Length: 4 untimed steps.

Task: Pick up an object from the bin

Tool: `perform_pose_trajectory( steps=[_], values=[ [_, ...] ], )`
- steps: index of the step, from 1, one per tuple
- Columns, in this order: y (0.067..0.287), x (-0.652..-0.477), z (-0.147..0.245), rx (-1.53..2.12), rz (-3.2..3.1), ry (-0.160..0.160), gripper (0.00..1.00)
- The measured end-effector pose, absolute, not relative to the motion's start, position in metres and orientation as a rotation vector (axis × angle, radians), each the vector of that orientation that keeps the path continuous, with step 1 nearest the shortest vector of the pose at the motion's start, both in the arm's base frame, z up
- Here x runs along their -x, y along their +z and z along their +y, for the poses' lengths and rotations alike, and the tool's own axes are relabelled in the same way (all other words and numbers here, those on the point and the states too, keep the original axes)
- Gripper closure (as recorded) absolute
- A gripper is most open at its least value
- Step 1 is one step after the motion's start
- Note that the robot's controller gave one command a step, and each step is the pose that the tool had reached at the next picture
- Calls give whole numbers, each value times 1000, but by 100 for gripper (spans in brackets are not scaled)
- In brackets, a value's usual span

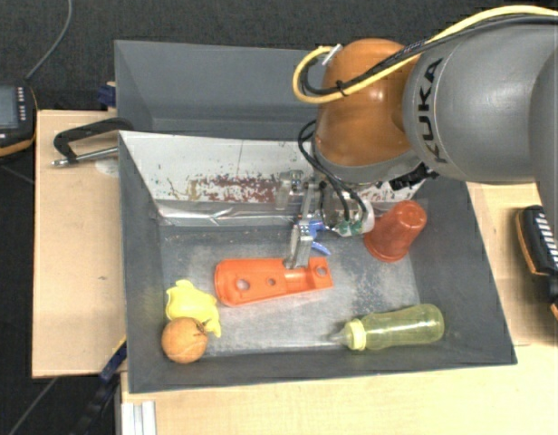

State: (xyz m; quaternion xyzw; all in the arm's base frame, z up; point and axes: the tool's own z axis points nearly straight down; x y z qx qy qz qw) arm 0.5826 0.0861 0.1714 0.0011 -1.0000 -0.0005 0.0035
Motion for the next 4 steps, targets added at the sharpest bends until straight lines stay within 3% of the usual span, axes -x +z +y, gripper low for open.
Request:
perform_pose_trajectory(
  steps=[1,2,3,4],
  values=[
    [177,-584,86,-1,-3143,-3,0],
    [111,-560,99,28,-3142,-5,0],
    [69,-548,102,-8,-3133,-2,0],
    [101,-552,92,192,-3140,-8,0]
  ],
)
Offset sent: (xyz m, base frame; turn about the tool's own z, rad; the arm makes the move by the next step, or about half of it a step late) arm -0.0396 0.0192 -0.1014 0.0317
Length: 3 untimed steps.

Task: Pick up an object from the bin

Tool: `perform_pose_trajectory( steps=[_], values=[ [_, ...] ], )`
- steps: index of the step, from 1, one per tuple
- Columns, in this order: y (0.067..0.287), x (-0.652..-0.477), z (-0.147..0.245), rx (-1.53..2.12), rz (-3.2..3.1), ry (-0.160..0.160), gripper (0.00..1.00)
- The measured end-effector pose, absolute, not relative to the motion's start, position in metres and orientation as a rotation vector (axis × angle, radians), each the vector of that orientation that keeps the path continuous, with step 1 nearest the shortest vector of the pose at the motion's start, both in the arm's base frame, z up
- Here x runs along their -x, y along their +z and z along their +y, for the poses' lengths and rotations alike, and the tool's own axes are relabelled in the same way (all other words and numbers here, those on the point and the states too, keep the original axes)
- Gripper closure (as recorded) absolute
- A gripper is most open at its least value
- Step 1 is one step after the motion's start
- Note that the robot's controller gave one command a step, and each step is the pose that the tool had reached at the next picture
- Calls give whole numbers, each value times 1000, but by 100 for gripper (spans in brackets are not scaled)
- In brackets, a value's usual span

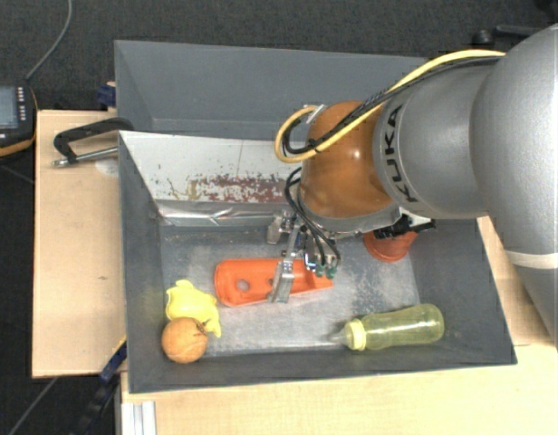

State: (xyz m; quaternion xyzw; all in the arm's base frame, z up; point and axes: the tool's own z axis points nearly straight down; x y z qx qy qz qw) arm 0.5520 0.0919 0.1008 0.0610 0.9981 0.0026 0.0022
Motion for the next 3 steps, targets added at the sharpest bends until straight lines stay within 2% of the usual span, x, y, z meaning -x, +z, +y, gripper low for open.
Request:
perform_pose_trajectory(
  steps=[1,2,3],
  values=[
    [81,-550,100,-42,3146,4,0],
    [71,-553,96,-348,3119,11,100],
    [71,-553,96,-347,3119,11,100]
  ],
)
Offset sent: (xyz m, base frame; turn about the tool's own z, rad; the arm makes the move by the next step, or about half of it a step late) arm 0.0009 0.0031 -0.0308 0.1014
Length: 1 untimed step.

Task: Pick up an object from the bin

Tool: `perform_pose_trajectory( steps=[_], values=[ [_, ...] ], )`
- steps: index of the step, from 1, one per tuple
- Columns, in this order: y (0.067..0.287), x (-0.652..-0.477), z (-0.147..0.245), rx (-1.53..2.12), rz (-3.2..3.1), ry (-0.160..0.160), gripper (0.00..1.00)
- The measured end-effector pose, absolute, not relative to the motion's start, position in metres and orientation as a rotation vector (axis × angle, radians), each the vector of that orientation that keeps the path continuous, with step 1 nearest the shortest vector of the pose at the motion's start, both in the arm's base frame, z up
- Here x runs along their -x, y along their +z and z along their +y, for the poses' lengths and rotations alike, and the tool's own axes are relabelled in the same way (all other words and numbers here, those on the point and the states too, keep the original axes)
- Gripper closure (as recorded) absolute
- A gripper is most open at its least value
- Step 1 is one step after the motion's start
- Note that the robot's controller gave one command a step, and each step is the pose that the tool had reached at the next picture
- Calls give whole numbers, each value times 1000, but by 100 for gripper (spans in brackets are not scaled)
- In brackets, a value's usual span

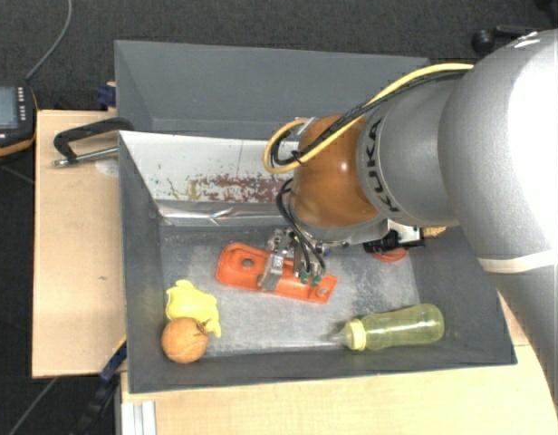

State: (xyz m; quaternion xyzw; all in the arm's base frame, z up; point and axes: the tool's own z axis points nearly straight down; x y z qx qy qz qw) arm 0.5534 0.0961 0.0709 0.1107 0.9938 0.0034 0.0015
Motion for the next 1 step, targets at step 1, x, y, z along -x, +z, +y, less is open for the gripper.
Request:
perform_pose_trajectory(
  steps=[1],
  values=[
    [75,-552,96,-348,3121,10,100]
  ],
)
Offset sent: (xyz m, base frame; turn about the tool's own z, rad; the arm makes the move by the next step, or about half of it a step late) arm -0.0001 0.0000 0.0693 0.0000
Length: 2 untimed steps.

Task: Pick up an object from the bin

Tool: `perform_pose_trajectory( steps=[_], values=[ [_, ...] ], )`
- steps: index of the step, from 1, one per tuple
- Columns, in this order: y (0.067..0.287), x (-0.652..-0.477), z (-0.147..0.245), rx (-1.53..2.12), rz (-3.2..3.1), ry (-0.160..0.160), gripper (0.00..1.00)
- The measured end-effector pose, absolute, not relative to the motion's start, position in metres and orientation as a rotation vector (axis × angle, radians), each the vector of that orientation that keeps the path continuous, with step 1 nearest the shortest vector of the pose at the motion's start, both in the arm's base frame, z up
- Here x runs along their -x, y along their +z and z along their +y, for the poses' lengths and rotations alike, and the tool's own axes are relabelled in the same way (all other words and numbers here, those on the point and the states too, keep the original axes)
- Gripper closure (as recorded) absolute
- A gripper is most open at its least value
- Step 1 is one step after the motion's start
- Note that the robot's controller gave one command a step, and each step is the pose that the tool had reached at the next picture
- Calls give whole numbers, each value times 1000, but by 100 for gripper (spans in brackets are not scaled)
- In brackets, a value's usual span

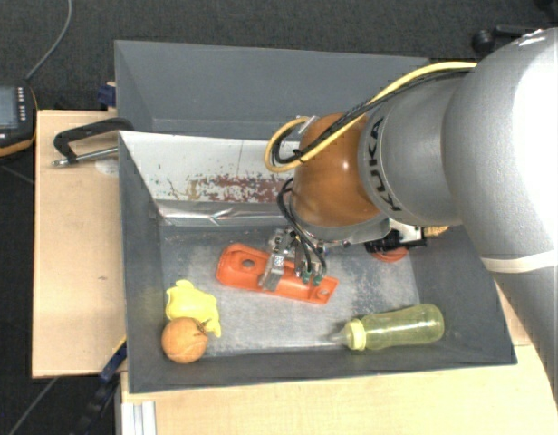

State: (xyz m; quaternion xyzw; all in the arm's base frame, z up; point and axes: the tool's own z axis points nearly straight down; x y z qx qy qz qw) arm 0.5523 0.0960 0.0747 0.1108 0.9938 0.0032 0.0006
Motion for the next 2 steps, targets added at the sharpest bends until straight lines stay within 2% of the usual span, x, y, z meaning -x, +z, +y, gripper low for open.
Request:
perform_pose_trajectory(
  steps=[2],
  values=[
    [121,-553,96,-347,3119,12,100]
  ],
)
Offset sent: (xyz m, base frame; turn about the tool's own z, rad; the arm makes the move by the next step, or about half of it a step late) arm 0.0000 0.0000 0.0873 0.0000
